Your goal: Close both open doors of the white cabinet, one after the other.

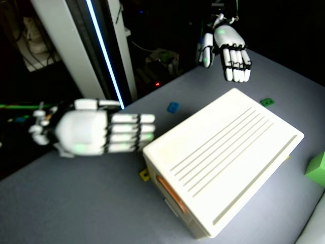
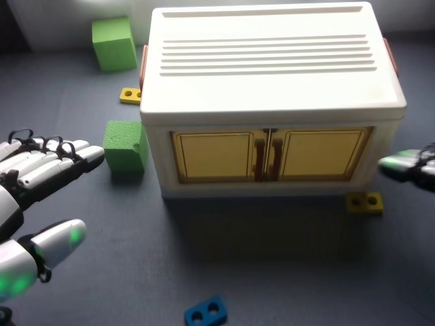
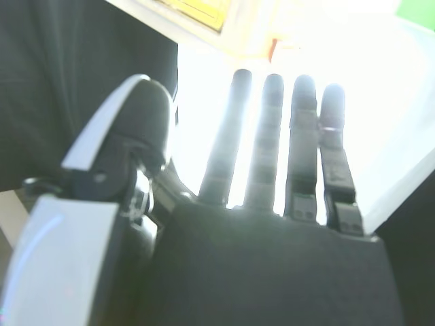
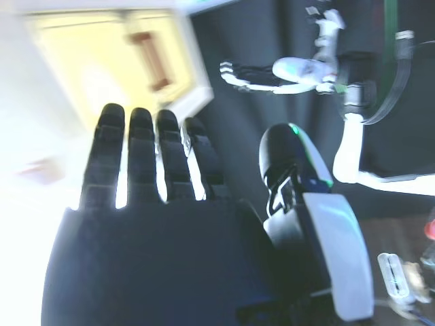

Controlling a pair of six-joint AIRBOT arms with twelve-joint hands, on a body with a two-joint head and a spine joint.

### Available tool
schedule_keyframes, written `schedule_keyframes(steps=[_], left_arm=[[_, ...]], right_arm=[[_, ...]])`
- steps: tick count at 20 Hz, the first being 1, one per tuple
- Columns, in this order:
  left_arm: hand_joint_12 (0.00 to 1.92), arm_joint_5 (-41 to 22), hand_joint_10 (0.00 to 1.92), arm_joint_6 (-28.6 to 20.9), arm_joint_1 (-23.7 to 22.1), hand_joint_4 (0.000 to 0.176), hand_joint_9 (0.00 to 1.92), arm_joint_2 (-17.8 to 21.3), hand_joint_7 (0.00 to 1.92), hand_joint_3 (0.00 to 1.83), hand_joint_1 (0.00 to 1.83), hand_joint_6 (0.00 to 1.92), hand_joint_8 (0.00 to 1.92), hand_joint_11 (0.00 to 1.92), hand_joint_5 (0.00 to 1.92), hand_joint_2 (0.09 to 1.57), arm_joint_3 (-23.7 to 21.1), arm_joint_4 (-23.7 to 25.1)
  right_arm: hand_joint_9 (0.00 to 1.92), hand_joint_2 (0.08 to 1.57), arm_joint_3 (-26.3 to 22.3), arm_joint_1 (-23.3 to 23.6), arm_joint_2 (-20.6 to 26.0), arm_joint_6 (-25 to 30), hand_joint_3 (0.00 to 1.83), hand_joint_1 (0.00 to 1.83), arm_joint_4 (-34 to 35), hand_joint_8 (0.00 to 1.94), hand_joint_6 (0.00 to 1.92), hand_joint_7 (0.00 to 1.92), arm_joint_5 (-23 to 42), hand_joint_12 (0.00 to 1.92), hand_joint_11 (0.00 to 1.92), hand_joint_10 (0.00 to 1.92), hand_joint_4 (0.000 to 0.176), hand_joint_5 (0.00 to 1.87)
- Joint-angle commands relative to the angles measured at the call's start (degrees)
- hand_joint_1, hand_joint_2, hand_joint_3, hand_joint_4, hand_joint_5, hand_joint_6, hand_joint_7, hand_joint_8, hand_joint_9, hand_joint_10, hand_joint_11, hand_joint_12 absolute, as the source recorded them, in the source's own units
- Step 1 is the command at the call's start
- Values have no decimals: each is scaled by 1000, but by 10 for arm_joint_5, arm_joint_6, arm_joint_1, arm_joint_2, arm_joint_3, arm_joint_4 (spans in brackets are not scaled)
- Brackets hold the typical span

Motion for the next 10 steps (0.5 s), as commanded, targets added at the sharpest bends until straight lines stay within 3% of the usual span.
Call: schedule_keyframes(steps=[1,3,4,6,7,8,10], left_arm=[[461,-82,7,2,-1,0,188,1,200,61,0,5,6,0,196,1571,1,-8],[299,-91,1,6,-1,0,77,0,107,28,0,0,3,0,131,1563,5,-24],[320,-94,0,6,-1,0,40,-2,45,45,0,0,0,0,92,1569,8,-29],[274,-107,0,6,-8,0,30,-5,36,30,0,0,2,0,74,1557,16,-39],[135,-117,1,6,-13,0,24,-8,45,31,0,1,3,0,79,1564,20,-44],[26,-129,0,6,-21,0,4,-12,11,27,0,3,0,0,56,1570,26,-49],[0,-149,0,6,-35,0,0,-15,0,0,0,0,0,0,35,1513,35,-54]], right_arm=[[0,1543,-5,-10,7,-3,9,0,36,0,8,0,102,0,0,0,0,20],[0,1534,-8,-37,19,-17,3,0,81,0,0,0,137,0,0,0,0,5],[0,1527,-8,-43,21,-24,0,40,98,2,5,9,151,2,8,0,0,26],[0,1534,-7,-44,26,-47,0,110,131,0,1,0,180,11,29,0,0,21],[0,1530,-6,-42,26,-59,0,66,146,0,0,0,197,9,29,0,0,18],[0,1546,-5,-35,26,-71,0,153,159,0,4,1,214,11,39,0,0,41],[0,1541,0,-20,25,-81,0,272,182,3,4,17,247,10,45,0,0,64]])
